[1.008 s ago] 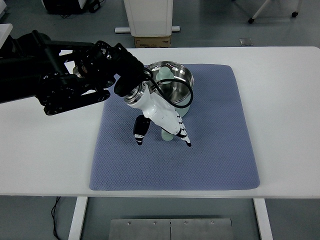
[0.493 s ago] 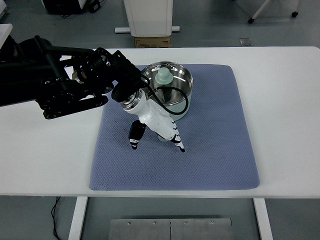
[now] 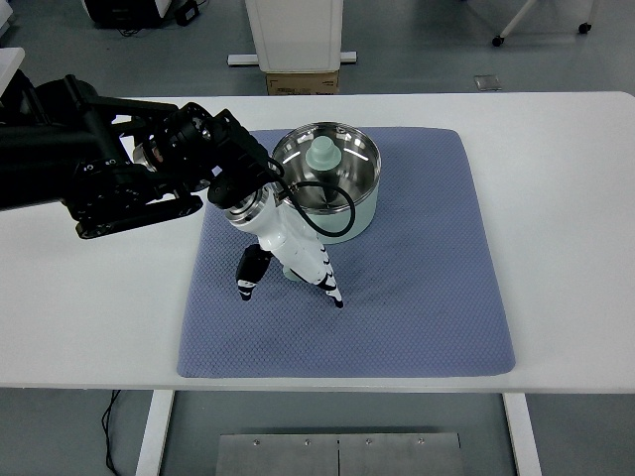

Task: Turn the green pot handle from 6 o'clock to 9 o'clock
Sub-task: 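Push the handle with the left hand, rotating the pot toward the left arm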

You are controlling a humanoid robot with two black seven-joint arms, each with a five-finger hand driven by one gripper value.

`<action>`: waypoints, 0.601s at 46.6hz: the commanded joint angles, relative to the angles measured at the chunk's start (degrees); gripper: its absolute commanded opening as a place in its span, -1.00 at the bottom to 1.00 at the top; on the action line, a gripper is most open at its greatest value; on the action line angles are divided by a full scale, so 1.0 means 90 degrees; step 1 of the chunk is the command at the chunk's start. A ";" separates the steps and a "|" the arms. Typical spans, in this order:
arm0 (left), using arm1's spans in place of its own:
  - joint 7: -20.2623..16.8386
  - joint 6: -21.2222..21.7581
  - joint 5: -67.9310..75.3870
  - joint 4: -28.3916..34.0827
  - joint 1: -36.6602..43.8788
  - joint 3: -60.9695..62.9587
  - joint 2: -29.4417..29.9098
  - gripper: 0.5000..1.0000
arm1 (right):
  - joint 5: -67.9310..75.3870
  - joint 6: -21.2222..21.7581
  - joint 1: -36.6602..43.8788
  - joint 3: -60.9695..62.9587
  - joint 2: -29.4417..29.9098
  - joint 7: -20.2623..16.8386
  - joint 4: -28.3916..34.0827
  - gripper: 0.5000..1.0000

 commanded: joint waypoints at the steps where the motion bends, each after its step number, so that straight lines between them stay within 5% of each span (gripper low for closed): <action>1: 0.0001 0.0001 -0.0002 -0.0002 -0.0032 0.0067 0.0036 1.00 | 0.0000 0.0000 0.0000 0.0000 0.0000 -0.0004 0.0000 1.00; 28: 0.0001 0.0010 -0.0002 -0.0002 -0.0120 0.0263 0.0417 1.00 | 0.0000 0.0000 0.0000 0.0000 0.0000 -0.0004 0.0000 1.00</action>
